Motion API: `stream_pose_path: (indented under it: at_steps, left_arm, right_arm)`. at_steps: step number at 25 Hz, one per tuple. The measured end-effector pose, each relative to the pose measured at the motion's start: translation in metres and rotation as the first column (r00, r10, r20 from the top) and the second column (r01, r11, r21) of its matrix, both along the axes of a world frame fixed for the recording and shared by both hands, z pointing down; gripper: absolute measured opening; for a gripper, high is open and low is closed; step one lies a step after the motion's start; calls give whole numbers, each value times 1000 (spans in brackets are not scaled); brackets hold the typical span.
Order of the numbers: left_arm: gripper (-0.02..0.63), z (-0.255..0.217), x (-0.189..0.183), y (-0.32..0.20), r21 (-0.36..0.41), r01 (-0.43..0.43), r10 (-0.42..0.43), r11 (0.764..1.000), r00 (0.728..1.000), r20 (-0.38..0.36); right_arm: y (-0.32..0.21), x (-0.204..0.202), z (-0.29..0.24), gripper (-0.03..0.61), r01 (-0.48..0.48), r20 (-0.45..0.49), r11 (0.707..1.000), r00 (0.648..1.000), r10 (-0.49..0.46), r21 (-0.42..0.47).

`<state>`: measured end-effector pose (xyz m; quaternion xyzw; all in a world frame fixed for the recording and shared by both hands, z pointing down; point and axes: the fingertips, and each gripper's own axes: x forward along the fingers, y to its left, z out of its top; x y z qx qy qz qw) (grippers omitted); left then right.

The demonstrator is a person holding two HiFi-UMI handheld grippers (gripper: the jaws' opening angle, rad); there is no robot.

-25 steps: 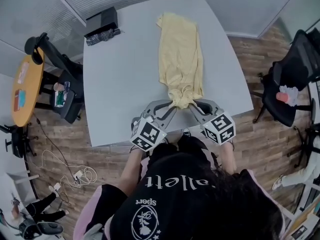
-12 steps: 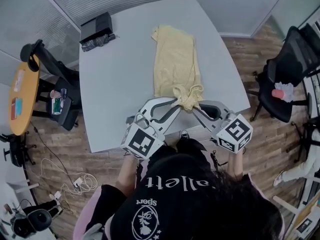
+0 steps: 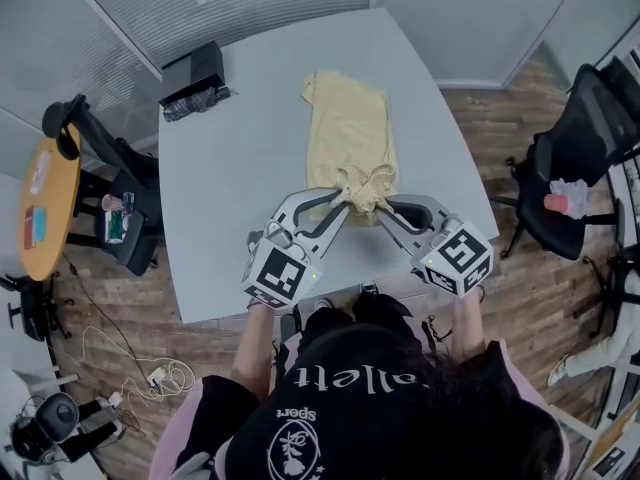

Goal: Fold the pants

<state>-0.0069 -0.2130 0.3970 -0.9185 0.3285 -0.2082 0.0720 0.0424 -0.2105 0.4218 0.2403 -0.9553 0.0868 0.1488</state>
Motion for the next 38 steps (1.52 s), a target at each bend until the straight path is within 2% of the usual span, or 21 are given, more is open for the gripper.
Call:
stream_pose_path:
  at_steps: [4,8,11,17,21,25,27,29,32,35,36,38]
  left_arm:
    - [83,5,-2,-34,22,39,-40,999,998,48]
    - [84,8,1,-80,63,51,-60,997,986,155]
    - [84,14,0,-118,68,55,-67,996,979,190]
    - [84,52,-8,-187,16,105,-106,994,963,250]
    - [86,100,-12,-214,-35,139,-119,990,935,335]
    - [86,151,-14,-228,-119,171,-110,978,909,402]
    - [117,169,-16,-232,-171,198,-115,965,909,401]
    - [274,179,-19,-233,-221,231,-137,948,918,372]
    - [287,181,-29,-227,-262,276,-191,925,931,310]
    - [285,177,-36,-217,-266,287,-209,920,936,284]
    - [285,175,-37,-213,-263,285,-208,922,936,284]
    - [285,172,-38,-204,-258,278,-203,925,938,282]
  right_arm:
    - [-32,-3,4,46,-11,-5,1000,1000,11,9]
    - [-75,-3,8,46,-32,-5,999,999,32,23]
    - [-114,-4,13,46,-46,-22,998,999,47,38]
    - [-191,-8,49,46,-67,-84,998,994,68,16]
    - [-223,-12,96,46,-92,-156,995,984,87,-31]
    - [-239,-17,144,47,-113,-229,991,969,92,-78]
    - [-245,-17,164,46,-135,-240,985,965,106,-109]
    - [-252,-15,179,48,-168,-244,977,961,132,-133]
    - [-261,-12,195,48,-217,-254,965,951,175,-149]
    - [-269,-11,203,50,-236,-263,959,946,191,-155]
    - [-271,-10,204,88,-239,-268,959,944,191,-156]
    - [-271,-11,204,227,-237,-274,958,943,188,-159]
